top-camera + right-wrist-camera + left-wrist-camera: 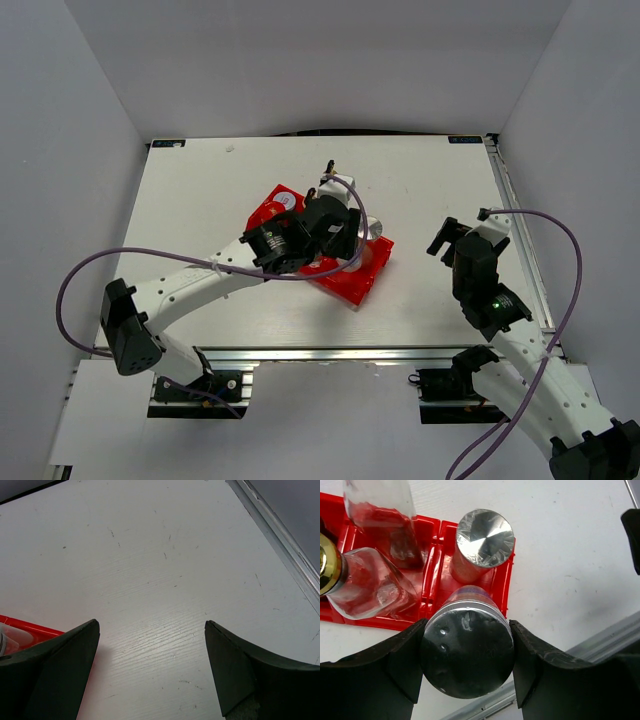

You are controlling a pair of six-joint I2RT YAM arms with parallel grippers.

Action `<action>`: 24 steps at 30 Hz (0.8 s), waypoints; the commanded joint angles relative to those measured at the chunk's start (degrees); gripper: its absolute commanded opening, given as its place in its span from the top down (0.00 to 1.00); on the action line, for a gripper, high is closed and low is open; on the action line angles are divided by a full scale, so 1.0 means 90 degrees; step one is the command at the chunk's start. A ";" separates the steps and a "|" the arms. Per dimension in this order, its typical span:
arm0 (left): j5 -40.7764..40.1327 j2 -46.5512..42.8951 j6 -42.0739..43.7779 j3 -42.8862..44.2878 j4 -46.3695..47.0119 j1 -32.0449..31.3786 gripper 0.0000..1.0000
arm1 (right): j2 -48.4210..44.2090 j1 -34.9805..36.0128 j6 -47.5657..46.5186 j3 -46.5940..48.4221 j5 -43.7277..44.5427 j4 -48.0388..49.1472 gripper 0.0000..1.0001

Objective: Organize the condiment bottles

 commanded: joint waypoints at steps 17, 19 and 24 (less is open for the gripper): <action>-0.0942 0.0929 -0.0274 0.0063 0.0450 -0.0009 0.85 | -0.0135 -0.0043 -0.0025 0.0069 -0.0151 0.0200 0.11; -0.0689 0.1007 -0.0275 0.0043 0.0498 -0.0009 0.80 | -0.0144 -0.0033 -0.0044 0.0049 -0.0210 0.0239 0.11; -0.0600 0.1261 -0.0333 0.0112 0.0469 -0.0009 0.49 | -0.0125 -0.0043 -0.0045 0.0059 -0.0249 0.0239 0.11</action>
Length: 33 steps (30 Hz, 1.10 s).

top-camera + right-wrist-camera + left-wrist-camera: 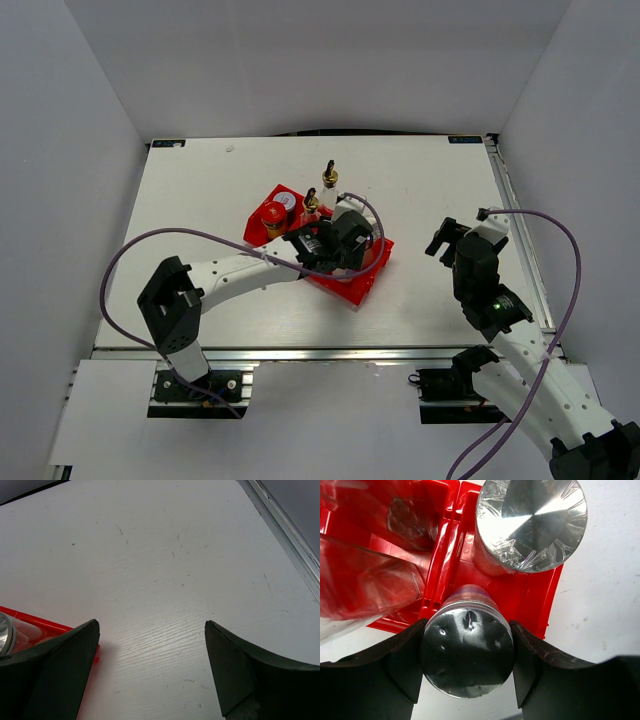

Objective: Organize the condiment bottles

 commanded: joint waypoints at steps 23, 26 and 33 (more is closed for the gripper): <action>-0.0069 -0.0593 0.0432 0.2171 -0.0706 -0.0001 0.02 | -0.0084 -0.0043 -0.0142 0.0069 -0.0111 0.0232 0.11; -0.0596 -0.1207 0.0422 0.1957 -0.0560 -0.0001 0.02 | -0.0074 -0.0043 -0.0152 0.0049 -0.0034 0.0261 0.11; -0.3389 -0.2985 0.0149 0.0903 -0.0414 0.0241 0.02 | 0.0053 -0.0043 -0.0113 0.0049 0.0133 0.0300 0.10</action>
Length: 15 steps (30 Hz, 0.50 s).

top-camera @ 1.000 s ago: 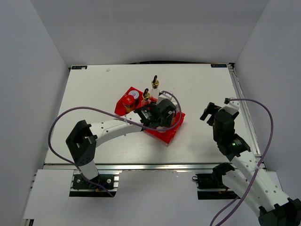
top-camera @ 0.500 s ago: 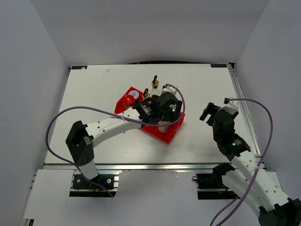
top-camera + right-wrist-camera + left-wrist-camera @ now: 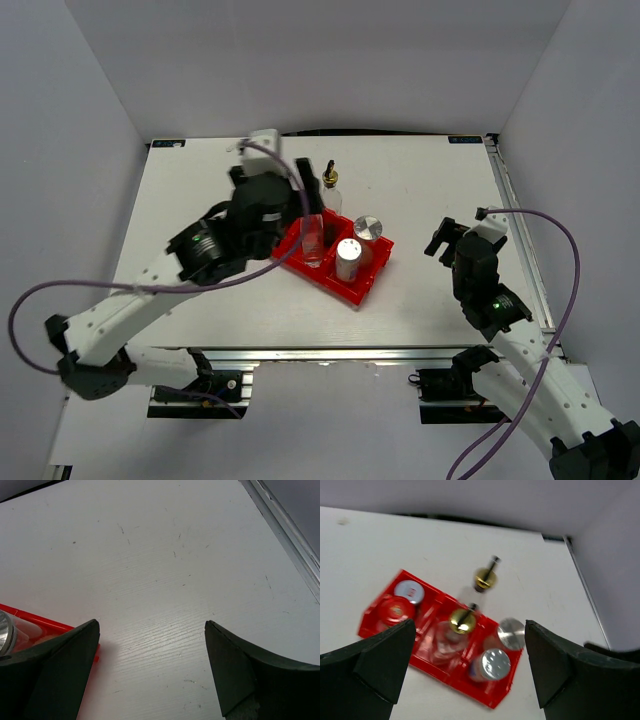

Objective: Organize the condiment bottles

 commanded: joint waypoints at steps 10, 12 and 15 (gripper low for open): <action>0.0703 -0.1161 -0.0802 -0.2703 0.0836 0.4451 0.02 | 0.0022 -0.0043 0.0128 -0.0009 0.0303 0.0349 0.11; 0.1076 -0.1238 -0.0860 -0.3335 0.1187 0.5243 0.02 | 0.0002 -0.0033 0.0128 -0.0029 0.0303 0.0388 0.11; 0.1320 -0.1521 -0.1046 -0.3875 0.1568 0.5859 0.02 | -0.0018 -0.0043 0.0119 -0.0009 0.0362 0.0359 0.11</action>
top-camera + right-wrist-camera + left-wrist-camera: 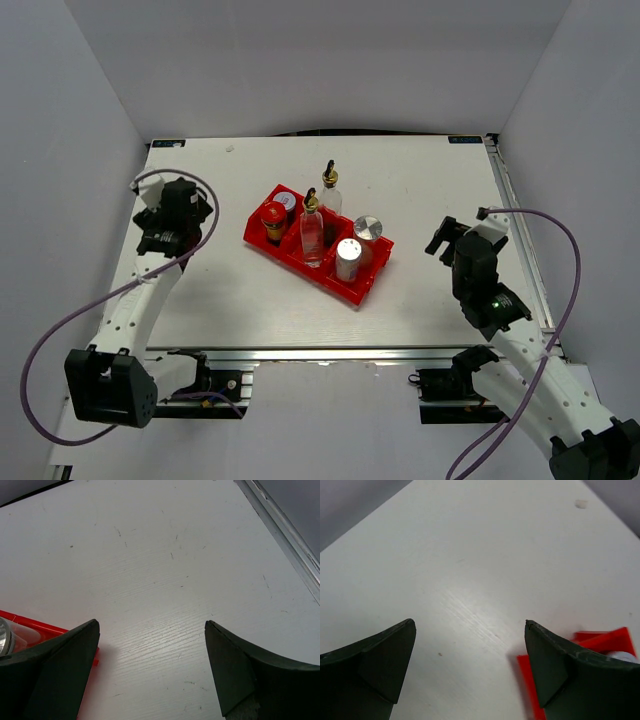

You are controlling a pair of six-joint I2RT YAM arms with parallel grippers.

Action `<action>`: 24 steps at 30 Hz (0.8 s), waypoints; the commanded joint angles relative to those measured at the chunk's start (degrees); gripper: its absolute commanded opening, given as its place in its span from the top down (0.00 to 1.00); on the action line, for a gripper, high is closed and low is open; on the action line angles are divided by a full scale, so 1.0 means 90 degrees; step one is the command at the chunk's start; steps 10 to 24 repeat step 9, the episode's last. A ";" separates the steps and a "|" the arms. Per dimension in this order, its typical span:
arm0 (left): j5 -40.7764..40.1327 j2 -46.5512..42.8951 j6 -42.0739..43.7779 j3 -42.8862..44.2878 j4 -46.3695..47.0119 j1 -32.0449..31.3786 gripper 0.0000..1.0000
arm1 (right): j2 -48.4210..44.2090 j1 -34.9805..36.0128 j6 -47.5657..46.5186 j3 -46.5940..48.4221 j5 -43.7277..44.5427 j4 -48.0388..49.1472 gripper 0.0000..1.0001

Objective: Organize the condiment bottles

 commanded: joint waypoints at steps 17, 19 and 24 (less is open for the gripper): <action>0.1205 -0.0766 -0.0225 -0.0983 0.0991 0.0809 0.02 | -0.0266 -0.0043 0.0090 -0.0134 0.0450 0.0349 0.11; 0.1205 -0.0766 -0.0225 -0.0983 0.0991 0.0809 0.02 | -0.0266 -0.0043 0.0090 -0.0134 0.0450 0.0349 0.11; 0.1205 -0.0766 -0.0225 -0.0983 0.0991 0.0809 0.02 | -0.0266 -0.0043 0.0090 -0.0134 0.0450 0.0349 0.11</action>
